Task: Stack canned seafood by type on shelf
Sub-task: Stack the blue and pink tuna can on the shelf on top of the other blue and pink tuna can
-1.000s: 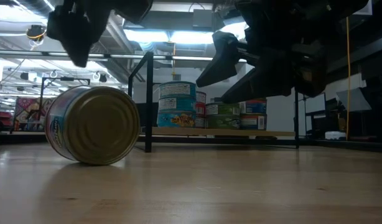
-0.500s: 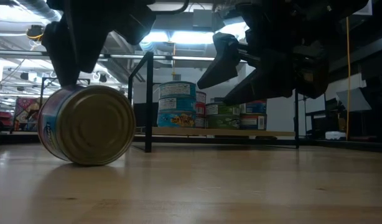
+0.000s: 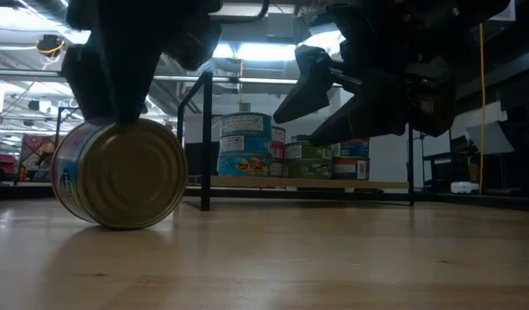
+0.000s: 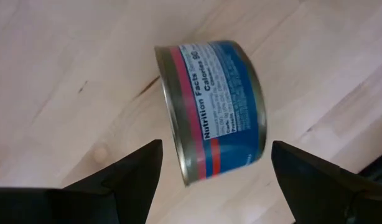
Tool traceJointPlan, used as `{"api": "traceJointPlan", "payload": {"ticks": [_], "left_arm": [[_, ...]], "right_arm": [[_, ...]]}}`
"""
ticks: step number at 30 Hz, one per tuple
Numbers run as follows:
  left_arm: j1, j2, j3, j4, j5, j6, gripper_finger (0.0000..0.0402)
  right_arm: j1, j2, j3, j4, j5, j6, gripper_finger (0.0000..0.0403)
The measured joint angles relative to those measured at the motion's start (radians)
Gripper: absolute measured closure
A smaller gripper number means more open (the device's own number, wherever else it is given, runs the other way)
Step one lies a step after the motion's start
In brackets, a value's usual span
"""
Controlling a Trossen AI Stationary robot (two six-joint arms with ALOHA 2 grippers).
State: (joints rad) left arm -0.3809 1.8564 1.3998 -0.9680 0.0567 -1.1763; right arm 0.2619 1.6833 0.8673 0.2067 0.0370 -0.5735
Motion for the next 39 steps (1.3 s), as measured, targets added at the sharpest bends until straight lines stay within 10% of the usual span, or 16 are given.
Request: {"api": "traceJointPlan", "payload": {"ticks": [15, 25, 39], "left_arm": [[0.004, 0.05, -0.001, -0.015, -0.038, 0.106, 0.0111], [0.001, 0.05, -0.001, -0.002, -0.072, 0.154, 0.0218], [0.002, 0.05, -0.002, 0.216, -0.2, 0.312, 0.0208]], "right_arm": [[0.0, 0.0, 0.0, 0.0, 0.021, 0.0, 0.0109], [0.0, 0.0, 0.0, -0.045, 0.069, 0.206, 0.0109], [0.0, -0.012, 0.052, -0.25, 0.129, 0.35, 0.0109]]}}
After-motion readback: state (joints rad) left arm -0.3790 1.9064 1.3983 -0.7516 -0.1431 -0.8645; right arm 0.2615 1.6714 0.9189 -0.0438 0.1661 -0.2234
